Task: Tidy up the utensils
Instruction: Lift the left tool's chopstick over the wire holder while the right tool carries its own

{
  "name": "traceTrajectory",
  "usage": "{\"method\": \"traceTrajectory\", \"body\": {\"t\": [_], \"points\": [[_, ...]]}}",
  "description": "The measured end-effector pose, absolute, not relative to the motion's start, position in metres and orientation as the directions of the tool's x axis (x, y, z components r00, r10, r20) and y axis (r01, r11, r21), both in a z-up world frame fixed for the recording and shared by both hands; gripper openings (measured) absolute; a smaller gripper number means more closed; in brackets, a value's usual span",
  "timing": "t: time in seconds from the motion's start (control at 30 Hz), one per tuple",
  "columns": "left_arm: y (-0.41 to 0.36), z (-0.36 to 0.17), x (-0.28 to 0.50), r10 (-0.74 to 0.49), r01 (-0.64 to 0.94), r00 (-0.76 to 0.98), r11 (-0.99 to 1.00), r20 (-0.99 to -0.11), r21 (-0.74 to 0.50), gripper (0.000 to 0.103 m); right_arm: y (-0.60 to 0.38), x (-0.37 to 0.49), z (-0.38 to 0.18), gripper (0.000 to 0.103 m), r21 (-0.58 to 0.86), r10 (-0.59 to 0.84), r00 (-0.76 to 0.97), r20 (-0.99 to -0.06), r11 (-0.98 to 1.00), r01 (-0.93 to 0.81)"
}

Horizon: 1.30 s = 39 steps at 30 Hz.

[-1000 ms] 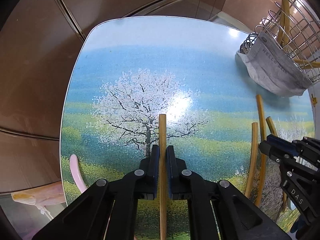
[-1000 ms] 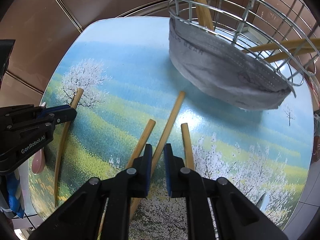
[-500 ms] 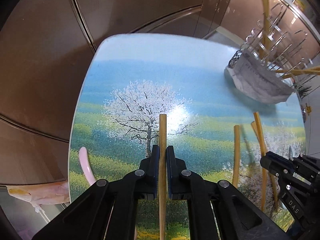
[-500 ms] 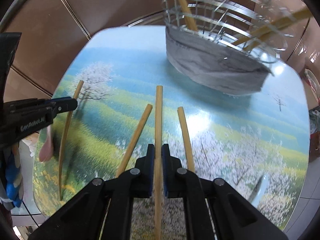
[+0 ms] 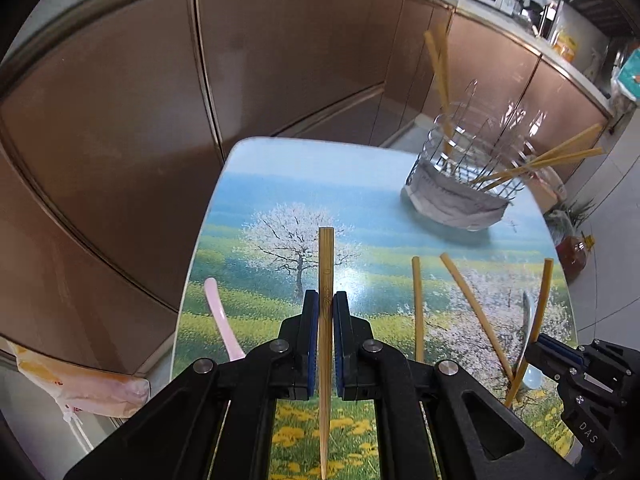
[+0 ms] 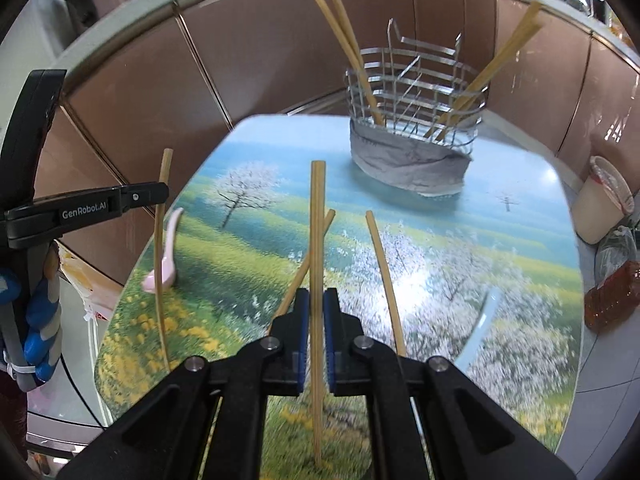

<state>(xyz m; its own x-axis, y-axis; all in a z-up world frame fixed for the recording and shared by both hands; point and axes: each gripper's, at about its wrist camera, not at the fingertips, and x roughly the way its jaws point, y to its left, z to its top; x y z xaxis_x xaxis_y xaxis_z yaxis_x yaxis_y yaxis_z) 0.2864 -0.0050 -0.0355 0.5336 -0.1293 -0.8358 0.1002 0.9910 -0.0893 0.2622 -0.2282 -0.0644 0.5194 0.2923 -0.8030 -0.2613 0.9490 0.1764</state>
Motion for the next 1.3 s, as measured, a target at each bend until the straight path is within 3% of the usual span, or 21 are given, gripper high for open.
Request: {"method": "traceTrajectory", "body": {"t": [0.77, 1.3], "points": [[-0.019, 0.033, 0.155, -0.070, 0.089, 0.833, 0.996, -0.550, 0.009, 0.006, -0.241, 0.170, -0.010, 0.006, 0.150, 0.276, 0.683, -0.676, 0.959, -0.238], [-0.045, 0.054, 0.181, -0.101, 0.138, 0.863, 0.990, -0.495, 0.039, 0.006, -0.247, 0.198, 0.030, 0.006, 0.151, 0.289, 0.740, -0.607, 0.956, -0.250]]}}
